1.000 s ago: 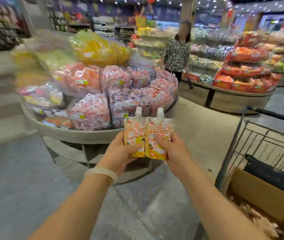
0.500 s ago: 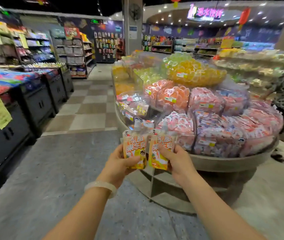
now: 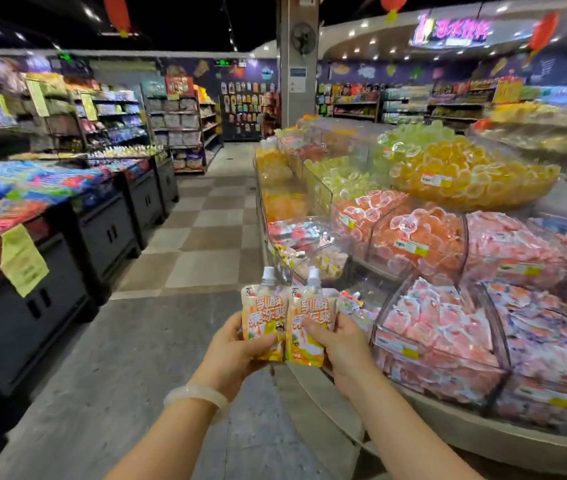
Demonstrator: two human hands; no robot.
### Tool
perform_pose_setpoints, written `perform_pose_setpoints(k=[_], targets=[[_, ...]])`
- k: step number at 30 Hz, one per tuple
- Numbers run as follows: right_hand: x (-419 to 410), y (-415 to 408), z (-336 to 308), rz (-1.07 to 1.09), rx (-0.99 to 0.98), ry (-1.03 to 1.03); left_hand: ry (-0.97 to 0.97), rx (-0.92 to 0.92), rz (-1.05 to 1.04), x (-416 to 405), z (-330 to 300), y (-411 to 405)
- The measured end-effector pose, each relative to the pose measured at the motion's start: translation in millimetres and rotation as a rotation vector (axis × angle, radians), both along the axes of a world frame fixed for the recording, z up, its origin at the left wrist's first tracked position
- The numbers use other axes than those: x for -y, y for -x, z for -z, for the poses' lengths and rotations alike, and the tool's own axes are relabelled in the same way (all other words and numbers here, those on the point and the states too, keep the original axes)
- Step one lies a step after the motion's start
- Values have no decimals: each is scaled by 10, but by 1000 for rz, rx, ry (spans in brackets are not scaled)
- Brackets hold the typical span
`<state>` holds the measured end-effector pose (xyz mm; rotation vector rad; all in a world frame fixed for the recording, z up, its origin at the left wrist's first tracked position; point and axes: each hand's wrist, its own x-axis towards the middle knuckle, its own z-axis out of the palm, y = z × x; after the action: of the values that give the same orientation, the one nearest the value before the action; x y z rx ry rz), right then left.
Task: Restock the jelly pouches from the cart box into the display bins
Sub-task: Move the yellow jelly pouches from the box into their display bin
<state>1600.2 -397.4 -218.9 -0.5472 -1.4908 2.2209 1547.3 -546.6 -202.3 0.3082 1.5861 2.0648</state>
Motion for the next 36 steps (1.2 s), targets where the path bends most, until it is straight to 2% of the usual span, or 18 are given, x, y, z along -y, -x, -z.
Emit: perform_pose_setpoints(k=[7,17,21,28,32,36], targets=[[-230,1059,176,54,52,-43,7,30,11,-252,180,1107],[-554,2948,154,132,37,-22,24,32,156,-708,193,3192],[-749,3446,220,197,59,11,77,48,230,-1022,270,3846],[-1441,4076,430,661,164,-45,162,66,354,-1789,530,4663],[-1915,4463,597,728,178,-70,216,6,446,-2382,674,5112],[-2330,4790,819,870,255,46,337,-48,556,-2959,823,5520]])
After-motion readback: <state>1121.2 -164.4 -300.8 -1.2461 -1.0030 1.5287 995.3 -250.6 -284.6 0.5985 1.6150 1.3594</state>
